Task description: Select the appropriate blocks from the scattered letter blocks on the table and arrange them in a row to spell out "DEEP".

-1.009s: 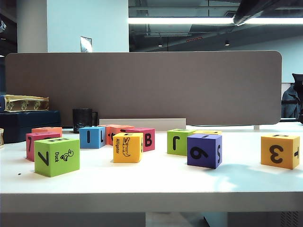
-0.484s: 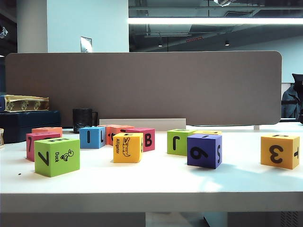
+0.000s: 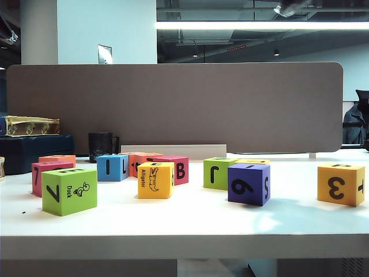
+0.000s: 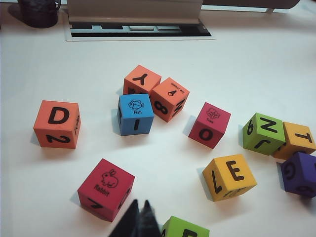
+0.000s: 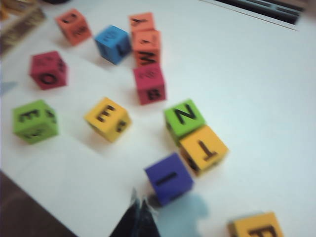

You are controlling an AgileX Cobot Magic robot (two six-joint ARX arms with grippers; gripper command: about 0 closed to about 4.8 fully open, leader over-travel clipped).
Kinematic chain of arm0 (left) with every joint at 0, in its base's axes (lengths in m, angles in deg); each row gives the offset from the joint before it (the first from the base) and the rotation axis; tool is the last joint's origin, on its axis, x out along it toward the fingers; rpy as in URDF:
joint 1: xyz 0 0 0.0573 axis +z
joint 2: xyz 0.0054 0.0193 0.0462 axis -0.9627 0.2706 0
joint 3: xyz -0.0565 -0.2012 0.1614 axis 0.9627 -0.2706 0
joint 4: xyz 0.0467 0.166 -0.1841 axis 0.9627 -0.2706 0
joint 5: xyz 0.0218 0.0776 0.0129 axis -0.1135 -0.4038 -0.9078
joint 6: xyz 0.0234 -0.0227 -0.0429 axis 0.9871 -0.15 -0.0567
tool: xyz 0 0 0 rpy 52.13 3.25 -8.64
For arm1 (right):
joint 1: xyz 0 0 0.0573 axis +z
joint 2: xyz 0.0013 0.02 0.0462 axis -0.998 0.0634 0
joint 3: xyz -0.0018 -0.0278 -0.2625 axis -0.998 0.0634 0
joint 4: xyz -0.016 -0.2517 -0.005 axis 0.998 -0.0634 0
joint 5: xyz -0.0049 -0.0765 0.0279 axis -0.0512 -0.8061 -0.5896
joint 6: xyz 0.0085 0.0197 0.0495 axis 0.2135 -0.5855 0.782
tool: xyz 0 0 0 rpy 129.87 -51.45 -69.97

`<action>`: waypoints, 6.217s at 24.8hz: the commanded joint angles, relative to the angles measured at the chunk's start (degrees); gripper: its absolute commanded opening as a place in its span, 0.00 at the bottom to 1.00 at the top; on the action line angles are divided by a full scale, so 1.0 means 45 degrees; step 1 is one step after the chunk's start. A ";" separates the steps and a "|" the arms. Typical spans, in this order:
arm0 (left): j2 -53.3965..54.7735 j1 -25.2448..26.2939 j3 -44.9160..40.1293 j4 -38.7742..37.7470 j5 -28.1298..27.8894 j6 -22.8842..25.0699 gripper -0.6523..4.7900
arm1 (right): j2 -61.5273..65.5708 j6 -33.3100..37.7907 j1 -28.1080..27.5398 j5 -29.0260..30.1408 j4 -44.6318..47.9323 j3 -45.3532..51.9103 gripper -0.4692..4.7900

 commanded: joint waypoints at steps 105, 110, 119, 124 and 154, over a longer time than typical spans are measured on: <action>1.4528 0.0015 0.9782 -0.1379 -0.4541 0.1627 0.75 | 0.3939 0.0010 0.0024 -0.1025 -0.4007 -0.3385 0.09; 1.4858 0.0000 0.9782 -0.1530 -0.4454 0.1622 0.75 | 0.3939 0.0010 0.0024 -0.1030 -0.4022 -0.3385 0.09; 1.4926 -0.0019 0.9797 -0.1423 -0.4556 0.1520 0.75 | 0.3973 0.0010 0.0024 -0.1059 -0.4027 -0.3385 0.09; 1.4921 -0.0019 0.9908 -0.1617 -0.5464 0.1486 0.75 | 0.3973 0.0010 0.0024 -0.1054 -0.4022 -0.3385 0.09; 1.5013 -0.0593 1.2065 -0.4658 -0.3070 0.2633 0.83 | 0.3978 0.0010 0.0024 -0.1049 -0.4148 -0.3381 0.09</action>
